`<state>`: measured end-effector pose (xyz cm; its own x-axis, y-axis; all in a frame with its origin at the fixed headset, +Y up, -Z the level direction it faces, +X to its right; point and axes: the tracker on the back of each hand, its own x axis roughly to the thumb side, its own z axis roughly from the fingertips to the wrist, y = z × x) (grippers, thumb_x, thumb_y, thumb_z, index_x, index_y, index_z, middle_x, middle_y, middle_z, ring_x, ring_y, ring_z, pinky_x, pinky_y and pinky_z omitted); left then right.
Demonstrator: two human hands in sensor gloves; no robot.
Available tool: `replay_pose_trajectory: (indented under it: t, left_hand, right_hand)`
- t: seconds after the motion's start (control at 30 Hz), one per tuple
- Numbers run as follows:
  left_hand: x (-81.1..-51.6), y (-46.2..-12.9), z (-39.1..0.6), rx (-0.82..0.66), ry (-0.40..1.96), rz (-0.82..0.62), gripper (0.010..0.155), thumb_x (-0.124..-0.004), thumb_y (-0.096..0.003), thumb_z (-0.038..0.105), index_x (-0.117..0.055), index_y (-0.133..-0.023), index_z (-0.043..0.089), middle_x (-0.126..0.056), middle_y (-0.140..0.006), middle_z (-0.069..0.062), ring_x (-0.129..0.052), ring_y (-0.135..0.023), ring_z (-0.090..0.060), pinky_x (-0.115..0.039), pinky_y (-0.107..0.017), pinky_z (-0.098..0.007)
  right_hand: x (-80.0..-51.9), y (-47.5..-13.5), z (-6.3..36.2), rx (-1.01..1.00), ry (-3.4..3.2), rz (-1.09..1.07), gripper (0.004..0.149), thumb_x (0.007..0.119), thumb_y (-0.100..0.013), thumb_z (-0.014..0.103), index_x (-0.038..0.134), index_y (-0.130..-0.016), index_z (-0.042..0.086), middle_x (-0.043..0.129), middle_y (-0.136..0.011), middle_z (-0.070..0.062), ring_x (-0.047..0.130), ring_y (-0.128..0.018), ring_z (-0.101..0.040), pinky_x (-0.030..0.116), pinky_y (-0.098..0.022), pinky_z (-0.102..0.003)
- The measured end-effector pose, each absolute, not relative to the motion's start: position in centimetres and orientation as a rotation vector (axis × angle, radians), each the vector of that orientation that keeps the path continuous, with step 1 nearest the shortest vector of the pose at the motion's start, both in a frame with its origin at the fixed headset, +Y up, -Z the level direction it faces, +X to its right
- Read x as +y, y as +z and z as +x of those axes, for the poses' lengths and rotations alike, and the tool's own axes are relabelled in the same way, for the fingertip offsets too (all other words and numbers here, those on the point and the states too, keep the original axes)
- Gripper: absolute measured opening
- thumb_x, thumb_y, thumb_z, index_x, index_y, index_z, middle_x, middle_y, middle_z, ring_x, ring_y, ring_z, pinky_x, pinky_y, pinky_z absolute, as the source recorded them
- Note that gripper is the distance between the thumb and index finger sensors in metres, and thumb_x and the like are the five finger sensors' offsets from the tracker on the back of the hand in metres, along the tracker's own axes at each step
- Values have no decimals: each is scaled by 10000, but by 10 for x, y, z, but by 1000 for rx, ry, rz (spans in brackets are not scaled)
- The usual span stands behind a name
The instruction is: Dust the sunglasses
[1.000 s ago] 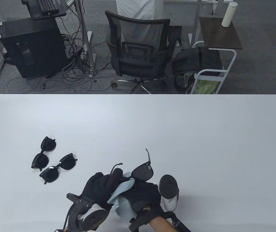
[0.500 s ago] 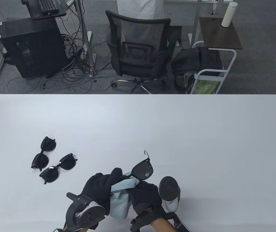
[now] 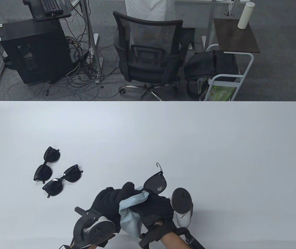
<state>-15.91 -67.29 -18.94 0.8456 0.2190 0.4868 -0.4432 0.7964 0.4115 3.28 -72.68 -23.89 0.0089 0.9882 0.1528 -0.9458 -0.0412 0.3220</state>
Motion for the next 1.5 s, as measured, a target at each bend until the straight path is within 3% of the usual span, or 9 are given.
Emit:
replay_pose_trajectory:
  t: [0.27,0.57,0.73,0.9,1.17,1.5]
  left_hand:
    - [-672,-191,-163,-421,369,535,932,-798,-263,743,-526,-1058,342,-860,-736,189,-1032,-457,-58,-809,-598,-392]
    - [-674,-199,-171,-390,370,517,927,-804,-265,731,-508,-1061,359,-848,-776,180,-1030,-488,-62,-801,-606,-403]
    - [-674,-195,-167,-406,370,527,938,-798,-261,731,-493,-1065,358,-847,-773,185,-1029,-492,-61,-800,-608,-403]
    - [-675,-194,-164,-414,378,522,934,-791,-260,739,-492,-1061,366,-848,-763,197,-1029,-491,-56,-801,-609,-399]
    - [-677,-194,-160,-426,384,500,928,-785,-264,746,-496,-1059,365,-851,-745,208,-1030,-489,-54,-803,-609,-395]
    - [-681,-203,-162,-411,412,439,932,-789,-267,745,-500,-1063,355,-857,-742,199,-1030,-481,-65,-803,-606,-401]
  right_hand:
    - [-724,-235,31,128,1574,422,440,566,-521,541,728,-776,222,954,-638,93,986,-602,-141,724,-640,-369]
    - [-728,-238,26,256,1495,449,450,727,-508,419,638,-885,191,873,-809,46,900,-766,-198,660,-687,-425]
    - [-726,-239,32,196,1515,411,428,864,-460,424,740,-803,202,958,-704,57,982,-665,-179,715,-649,-411]
    - [-726,-240,33,160,1552,395,409,898,-444,472,763,-748,235,978,-633,86,1015,-594,-145,727,-639,-391]
    - [-731,-240,32,162,1565,377,375,853,-464,543,734,-705,282,946,-580,112,997,-557,-125,707,-646,-405]
    - [-737,-244,33,185,1553,358,410,622,-518,554,752,-743,237,969,-605,91,1007,-573,-141,704,-657,-379]
